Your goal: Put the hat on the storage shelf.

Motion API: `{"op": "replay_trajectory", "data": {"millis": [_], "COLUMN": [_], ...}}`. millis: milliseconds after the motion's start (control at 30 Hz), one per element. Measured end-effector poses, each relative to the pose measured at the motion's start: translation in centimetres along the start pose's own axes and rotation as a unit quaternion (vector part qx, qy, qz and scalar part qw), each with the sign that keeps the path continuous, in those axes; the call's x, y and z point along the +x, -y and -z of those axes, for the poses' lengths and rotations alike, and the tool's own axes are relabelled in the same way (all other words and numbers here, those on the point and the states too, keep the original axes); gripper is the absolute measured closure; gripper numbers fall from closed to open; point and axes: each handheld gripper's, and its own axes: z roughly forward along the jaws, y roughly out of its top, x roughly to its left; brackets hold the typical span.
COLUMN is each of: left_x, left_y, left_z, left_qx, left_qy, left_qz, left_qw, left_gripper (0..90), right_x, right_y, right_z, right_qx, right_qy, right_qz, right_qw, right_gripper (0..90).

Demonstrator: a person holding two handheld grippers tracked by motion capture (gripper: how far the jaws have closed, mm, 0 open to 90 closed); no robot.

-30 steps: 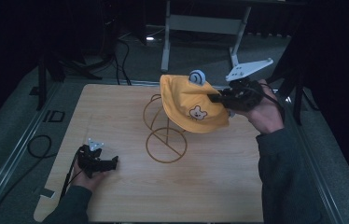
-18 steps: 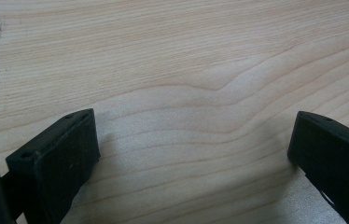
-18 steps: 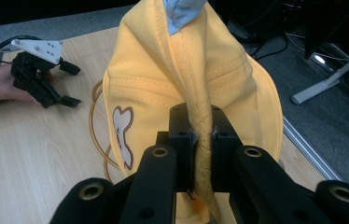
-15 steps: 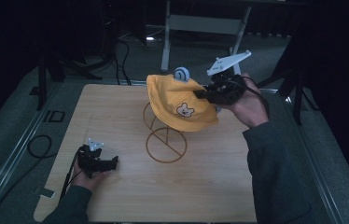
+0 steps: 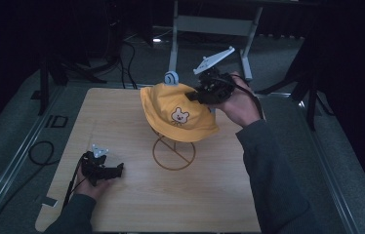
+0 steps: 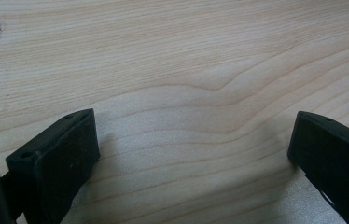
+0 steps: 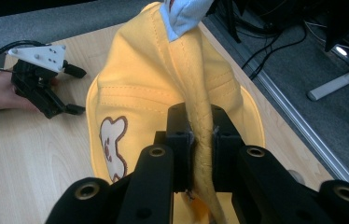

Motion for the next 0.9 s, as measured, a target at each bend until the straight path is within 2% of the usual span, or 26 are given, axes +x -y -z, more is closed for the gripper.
{"op": "replay_trajectory", "data": {"millis": [300, 467, 900], "left_x": [0.0, 0.0, 0.0], "left_y": [0.0, 0.0, 0.0], "left_z": [0.0, 0.0, 0.0], "left_qx": [0.0, -0.002, 0.001], "left_qy": [0.0, -0.001, 0.0], "left_qz": [-0.001, 0.002, -0.002], "left_qw": [1.0, 1.0, 1.0], "left_gripper": [1.9, 1.9, 2.0], "right_x": [0.6, 0.9, 1.5], "right_y": [-1.3, -1.7, -1.7], "right_z": [-1.7, -2.7, -5.0], "right_qx": [0.004, 0.021, 0.047], "right_qy": [-0.007, -0.007, -0.004], "right_qz": [0.004, 0.009, 0.012], "right_qw": [1.0, 0.9997, 0.9988], "right_gripper": [81.5, 81.4, 81.7]}}
